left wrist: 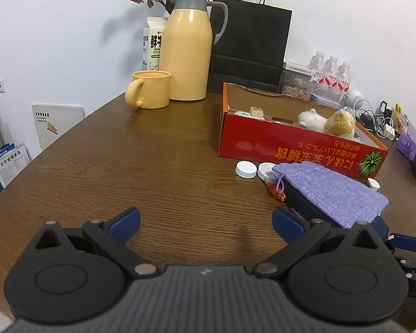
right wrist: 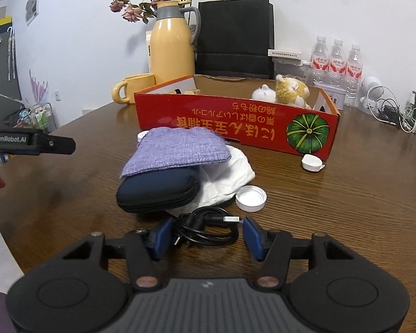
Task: Organize objects
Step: 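Grasp the black cable with the right tool while the left tool grasps the purple pouch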
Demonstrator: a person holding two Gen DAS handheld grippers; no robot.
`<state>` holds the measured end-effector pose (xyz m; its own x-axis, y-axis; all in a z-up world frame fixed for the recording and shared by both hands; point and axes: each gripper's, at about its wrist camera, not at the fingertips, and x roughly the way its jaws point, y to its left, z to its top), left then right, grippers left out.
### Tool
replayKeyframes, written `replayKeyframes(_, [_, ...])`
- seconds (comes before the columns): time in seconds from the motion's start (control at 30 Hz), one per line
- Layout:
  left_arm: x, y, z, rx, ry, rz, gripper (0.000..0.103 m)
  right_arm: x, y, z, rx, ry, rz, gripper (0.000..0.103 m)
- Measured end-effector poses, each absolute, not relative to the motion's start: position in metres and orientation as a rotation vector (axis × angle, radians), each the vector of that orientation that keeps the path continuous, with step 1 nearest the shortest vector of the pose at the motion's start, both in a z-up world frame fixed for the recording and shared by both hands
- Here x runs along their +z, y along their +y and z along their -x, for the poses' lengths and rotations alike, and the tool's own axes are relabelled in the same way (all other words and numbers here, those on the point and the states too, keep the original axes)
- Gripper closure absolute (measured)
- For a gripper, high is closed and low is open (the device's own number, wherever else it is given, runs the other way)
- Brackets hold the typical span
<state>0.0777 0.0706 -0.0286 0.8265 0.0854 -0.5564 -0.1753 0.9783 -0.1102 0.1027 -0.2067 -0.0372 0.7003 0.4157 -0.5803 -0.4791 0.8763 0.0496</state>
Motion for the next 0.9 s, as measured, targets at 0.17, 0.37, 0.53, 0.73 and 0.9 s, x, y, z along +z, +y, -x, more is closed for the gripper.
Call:
replayKeyframes(0.17, [-0.029, 0.069, -0.078, 0.14, 0.584, 0.158, 0.0, -0.036, -0.211, -0.102, 0.486, 0.614, 0.101, 0.05])
replayKeyframes(0.37, [-0.027, 0.06, -0.084, 0.128, 0.59, 0.15, 0.0, -0.032, -0.22, -0.102, 0.461, 0.59, 0.095, 0.05])
replayKeyframes(0.53, [-0.021, 0.04, -0.099, 0.078, 0.606, 0.162, 0.0, -0.023, -0.235, -0.108, 0.428, 0.546, 0.091, 0.05])
replayKeyframes(0.73, [-0.01, 0.005, -0.128, 0.026, 0.627, 0.192, 0.0, -0.006, -0.245, -0.135, 0.414, 0.485, 0.112, 0.05])
replayKeyframes(0.9, [-0.013, -0.024, -0.151, 0.026, 0.663, 0.178, 0.0, 0.005, -0.247, -0.159, 0.425, 0.448, 0.113, 0.05])
